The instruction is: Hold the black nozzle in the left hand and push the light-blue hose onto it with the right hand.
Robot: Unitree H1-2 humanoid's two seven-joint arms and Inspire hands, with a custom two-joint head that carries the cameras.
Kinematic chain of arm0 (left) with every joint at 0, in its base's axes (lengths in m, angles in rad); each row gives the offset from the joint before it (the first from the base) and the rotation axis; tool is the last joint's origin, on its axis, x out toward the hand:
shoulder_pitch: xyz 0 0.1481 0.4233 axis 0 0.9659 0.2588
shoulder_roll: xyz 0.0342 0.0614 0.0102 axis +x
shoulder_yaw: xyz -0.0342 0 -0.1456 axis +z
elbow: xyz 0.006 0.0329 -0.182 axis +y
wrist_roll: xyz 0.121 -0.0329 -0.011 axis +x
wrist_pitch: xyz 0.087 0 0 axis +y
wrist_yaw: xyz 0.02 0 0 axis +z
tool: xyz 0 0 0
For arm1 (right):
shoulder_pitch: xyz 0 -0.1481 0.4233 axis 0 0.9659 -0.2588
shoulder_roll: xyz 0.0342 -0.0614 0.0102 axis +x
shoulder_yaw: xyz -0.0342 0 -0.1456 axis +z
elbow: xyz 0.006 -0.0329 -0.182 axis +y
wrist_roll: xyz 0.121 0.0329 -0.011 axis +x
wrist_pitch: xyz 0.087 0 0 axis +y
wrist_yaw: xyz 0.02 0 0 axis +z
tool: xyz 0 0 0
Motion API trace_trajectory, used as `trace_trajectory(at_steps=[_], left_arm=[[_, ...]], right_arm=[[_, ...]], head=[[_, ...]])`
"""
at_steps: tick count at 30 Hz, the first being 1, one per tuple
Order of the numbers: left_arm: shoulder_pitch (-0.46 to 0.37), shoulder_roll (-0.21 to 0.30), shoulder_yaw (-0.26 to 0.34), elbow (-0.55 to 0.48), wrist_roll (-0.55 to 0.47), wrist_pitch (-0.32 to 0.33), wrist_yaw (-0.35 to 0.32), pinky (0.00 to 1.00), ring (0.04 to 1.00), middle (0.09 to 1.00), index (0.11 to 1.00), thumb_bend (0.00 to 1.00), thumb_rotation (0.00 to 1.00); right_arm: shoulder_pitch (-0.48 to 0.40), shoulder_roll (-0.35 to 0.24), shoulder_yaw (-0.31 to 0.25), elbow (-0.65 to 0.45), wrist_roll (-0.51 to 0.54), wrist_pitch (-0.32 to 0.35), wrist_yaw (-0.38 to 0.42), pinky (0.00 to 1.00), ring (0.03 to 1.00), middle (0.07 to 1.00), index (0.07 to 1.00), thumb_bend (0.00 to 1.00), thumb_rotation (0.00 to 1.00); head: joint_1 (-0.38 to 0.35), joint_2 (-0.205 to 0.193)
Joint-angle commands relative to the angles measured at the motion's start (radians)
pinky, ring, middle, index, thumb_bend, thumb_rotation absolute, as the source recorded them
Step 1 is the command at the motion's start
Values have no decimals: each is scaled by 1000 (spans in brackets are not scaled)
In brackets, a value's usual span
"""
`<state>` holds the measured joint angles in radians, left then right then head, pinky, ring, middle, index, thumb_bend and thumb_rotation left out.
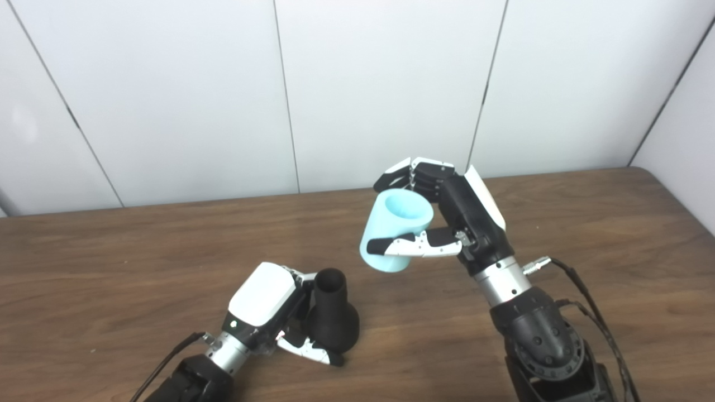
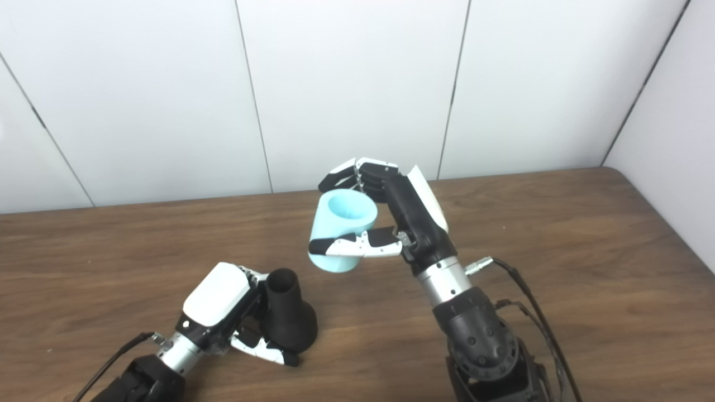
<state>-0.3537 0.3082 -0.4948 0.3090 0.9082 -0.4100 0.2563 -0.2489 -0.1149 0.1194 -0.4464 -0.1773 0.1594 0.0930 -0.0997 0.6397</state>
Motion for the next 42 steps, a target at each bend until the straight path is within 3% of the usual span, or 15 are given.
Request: trace_trajectory(at_steps=[1, 10, 21, 26, 32, 36, 42], left_arm=[[102, -46, -44, 81, -2, -9, 20, 75, 118, 181, 481, 518, 40], [104, -55, -44, 71, 7, 1, 22, 66, 109, 171, 480, 518, 40], [117, -58, -44, 43, 4, 13, 6, 70, 112, 172, 481, 518, 39], [123, -57, -45, 32, 4, 16, -2, 75, 116, 176, 481, 517, 40], [134, -56, -46, 13, 9, 26, -16, 80, 119, 179, 481, 517, 40], [140, -55, -45, 4, 5, 25, -22, 82, 121, 184, 481, 517, 40], [143, -51, -45, -2, 9, 27, -25, 85, 125, 192, 481, 517, 40]], right_arm=[[-21, 1, 12, -12, -27, -49, 2, 192, 270, 460, 518, 522, 0], [-13, 44, 60, 26, -55, -92, -4, 233, 310, 459, 518, 523, 0], [2, 83, 91, 115, -102, -218, -34, 284, 344, 456, 523, 523, 0], [-5, 112, 97, 179, -132, -309, -69, 283, 344, 453, 527, 523, 0], [-21, 127, 96, 258, -187, -448, -124, 106, 171, 434, 531, 522, 0], [-34, 132, 91, 322, -231, -562, -184, 76, 133, 422, 531, 521, 0], [-42, 133, 93, 353, -288, -624, -227, 70, 115, 470, 483, 530, 0]], head=[[1, 2], [18, 2], [38, -1], [50, -4], [59, -7], [60, -4], [54, -2]])
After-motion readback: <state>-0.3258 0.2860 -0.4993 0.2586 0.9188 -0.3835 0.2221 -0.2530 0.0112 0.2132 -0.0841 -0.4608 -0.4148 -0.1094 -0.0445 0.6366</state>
